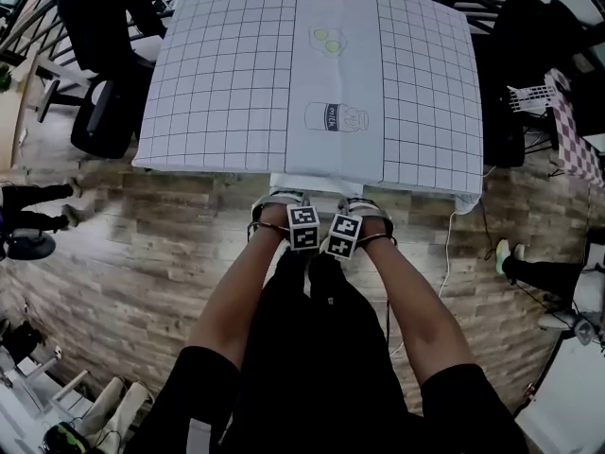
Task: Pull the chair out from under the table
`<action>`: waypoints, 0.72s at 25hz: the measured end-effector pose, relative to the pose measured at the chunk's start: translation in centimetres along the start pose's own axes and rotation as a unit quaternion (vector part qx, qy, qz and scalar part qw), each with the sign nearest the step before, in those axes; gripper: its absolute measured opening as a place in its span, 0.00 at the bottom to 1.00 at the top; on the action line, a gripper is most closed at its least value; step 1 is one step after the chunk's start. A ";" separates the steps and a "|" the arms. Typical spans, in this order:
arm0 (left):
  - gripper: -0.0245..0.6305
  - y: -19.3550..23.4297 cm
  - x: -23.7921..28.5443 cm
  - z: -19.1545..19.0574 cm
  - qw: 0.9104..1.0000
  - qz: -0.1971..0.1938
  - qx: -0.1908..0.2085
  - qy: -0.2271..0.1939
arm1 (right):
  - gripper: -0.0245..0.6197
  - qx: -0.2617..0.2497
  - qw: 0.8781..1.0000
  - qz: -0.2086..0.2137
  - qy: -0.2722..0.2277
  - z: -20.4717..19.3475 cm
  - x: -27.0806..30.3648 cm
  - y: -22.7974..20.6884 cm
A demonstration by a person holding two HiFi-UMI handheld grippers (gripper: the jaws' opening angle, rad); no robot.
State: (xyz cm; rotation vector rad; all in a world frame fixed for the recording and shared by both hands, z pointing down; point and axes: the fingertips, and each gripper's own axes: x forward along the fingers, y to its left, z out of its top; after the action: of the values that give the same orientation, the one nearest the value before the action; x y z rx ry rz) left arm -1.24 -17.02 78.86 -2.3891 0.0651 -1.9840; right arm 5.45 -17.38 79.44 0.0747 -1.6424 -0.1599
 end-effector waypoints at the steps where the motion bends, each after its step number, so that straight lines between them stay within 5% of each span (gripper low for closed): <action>1: 0.16 -0.5 -0.1 0.0 1.000 -0.002 -0.001 -0.001 | 0.15 -0.001 1.000 0.002 0.000 0.1 -0.1 0.5; 18: 0.16 -8.8 -0.9 0.0 0.999 -0.040 -0.023 -0.004 | 0.15 -0.005 0.999 0.037 -0.003 0.7 -1.6 8.5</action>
State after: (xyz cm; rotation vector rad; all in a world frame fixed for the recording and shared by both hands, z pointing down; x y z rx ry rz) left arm -1.37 -8.23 78.43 -2.4650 0.0151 -2.0284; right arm 5.27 -8.72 79.13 0.0050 -1.6476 -0.1117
